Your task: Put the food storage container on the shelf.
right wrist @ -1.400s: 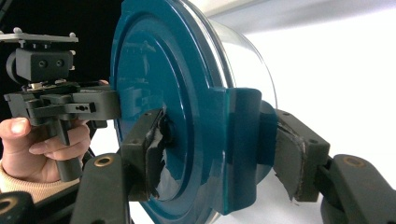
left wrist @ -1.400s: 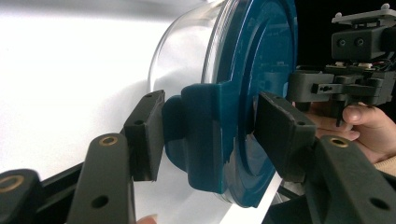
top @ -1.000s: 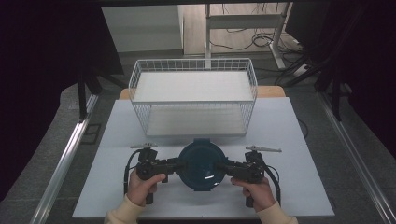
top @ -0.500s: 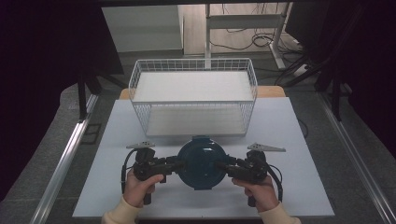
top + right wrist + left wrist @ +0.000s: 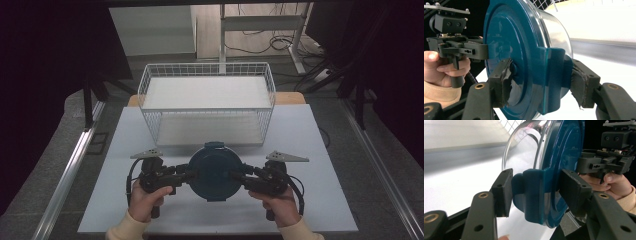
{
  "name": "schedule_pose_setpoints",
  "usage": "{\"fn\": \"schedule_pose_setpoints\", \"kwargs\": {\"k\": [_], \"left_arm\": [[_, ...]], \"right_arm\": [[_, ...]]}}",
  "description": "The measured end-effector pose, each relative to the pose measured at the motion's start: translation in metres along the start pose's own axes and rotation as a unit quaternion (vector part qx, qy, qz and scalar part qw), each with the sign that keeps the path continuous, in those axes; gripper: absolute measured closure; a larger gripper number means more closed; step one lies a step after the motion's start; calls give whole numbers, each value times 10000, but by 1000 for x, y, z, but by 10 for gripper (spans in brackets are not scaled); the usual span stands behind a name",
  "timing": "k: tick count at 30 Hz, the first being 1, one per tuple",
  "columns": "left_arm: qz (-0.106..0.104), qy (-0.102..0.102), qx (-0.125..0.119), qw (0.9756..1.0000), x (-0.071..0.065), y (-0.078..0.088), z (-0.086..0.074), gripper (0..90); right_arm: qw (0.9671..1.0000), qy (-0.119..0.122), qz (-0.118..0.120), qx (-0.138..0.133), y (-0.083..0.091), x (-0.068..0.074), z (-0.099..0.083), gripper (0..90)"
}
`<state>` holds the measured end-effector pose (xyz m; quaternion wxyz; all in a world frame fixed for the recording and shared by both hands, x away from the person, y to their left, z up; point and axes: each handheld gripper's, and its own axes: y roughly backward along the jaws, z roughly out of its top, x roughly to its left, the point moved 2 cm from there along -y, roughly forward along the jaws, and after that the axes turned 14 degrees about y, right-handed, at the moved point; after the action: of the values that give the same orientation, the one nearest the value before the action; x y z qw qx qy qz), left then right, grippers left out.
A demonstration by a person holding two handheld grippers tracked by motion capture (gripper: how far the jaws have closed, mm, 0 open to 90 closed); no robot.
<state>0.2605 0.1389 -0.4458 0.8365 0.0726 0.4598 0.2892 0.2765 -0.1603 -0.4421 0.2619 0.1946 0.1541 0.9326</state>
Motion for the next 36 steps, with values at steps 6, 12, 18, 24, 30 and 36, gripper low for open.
{"fn": "schedule_pose_setpoints", "kwargs": {"k": [6, 12, 18, 24, 30, 36], "left_arm": [[-24, -114, -41, 9999, -5, 3, 3, 461], [-1, -227, -91, 9997, -12, 8, 8, 461], [-51, -441, -199, 9988, -28, 19, 22, 470], [-50, -551, -201, 9983, -36, 19, 38, 470], [-59, -645, -249, 9976, -44, 21, 53, 469], [-62, -723, -291, 9969, -55, 23, 73, 469]], "right_arm": [[10000, 93, 3, -36, 2, 2, 4, 397], [9999, 147, 13, -86, 5, 5, 11, 398], [9993, 268, 79, -237, 12, 10, 26, 401], [9990, 338, 40, -303, 16, 7, 41, 401], [9983, 450, 34, -358, 19, 5, 57, 402], [9977, 536, 15, -409, 23, 1, 80, 402]]}}
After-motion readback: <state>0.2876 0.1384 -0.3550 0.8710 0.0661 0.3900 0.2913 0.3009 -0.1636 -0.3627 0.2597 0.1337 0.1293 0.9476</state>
